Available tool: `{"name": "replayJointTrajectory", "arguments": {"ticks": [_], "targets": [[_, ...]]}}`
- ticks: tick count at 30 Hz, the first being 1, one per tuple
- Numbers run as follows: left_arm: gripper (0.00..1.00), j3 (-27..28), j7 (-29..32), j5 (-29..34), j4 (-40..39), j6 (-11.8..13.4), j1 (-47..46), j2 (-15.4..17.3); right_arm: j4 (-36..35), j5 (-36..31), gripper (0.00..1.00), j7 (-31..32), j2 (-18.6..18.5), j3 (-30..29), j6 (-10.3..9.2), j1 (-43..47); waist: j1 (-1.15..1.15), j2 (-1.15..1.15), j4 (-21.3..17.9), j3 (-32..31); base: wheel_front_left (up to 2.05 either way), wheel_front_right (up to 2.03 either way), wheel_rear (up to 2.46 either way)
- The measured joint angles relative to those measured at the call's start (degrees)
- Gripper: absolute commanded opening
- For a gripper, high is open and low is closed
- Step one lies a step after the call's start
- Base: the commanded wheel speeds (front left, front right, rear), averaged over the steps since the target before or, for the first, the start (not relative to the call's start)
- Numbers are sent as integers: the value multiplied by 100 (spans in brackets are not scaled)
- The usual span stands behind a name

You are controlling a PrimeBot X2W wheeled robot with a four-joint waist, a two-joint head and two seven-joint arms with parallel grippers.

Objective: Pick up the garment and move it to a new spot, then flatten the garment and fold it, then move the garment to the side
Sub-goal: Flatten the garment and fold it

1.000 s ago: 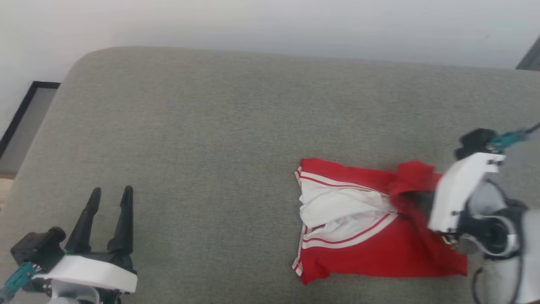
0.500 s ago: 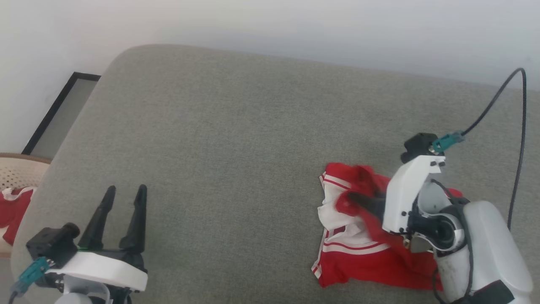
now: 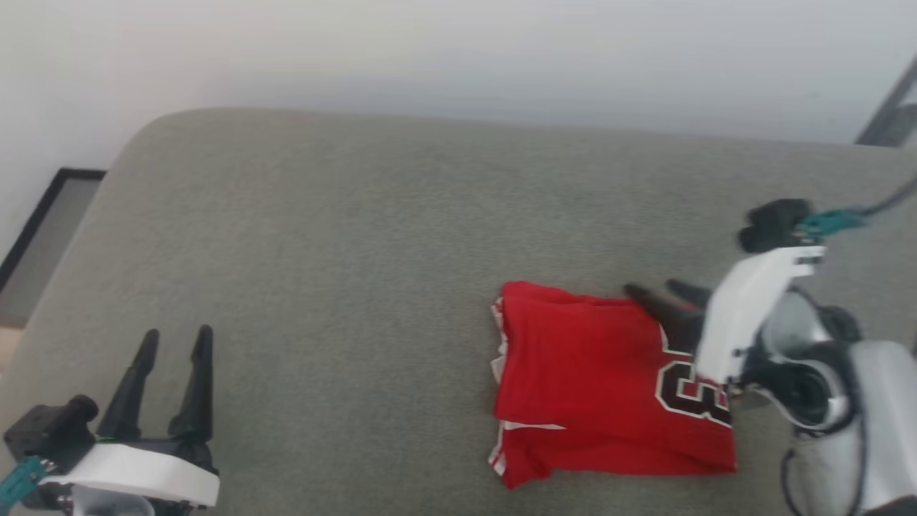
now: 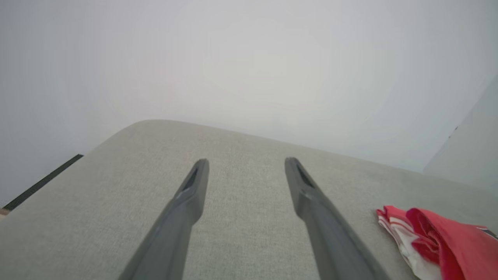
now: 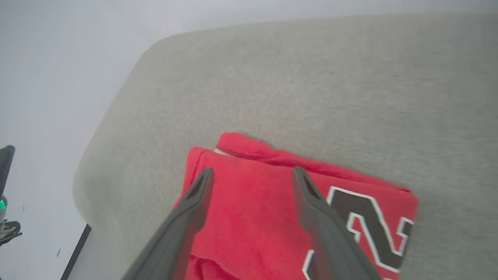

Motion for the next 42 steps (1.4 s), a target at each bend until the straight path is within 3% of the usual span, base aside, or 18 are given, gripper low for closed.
{"name": "replayJointTrajectory", "arguments": {"ticks": [12, 24, 30, 42], "targets": [[100, 246, 0, 66, -65, 29, 336, 84, -230, -453, 100, -2134, -614, -508, 0, 573, 0, 0, -698, -210, 0, 0, 0], [100, 459, 0, 160, -152, 32, 589, 112, -90, -1083, 100, -4463, -1214, -435, -1, 1383, 0, 0, -1088, -455, 0, 0, 0], [100, 603, 0, 201, -131, 30, 692, 107, 250, -1060, 100, -5060, -1306, -561, -1, 1601, 0, 0, -1100, -514, 0, 0, 0], [100, 720, 0, 276, -55, 14, 798, 96, 315, -1218, 100, -5294, -1043, -812, 0, 1946, 0, 0, -1048, -543, 0, 0, 0]]}}
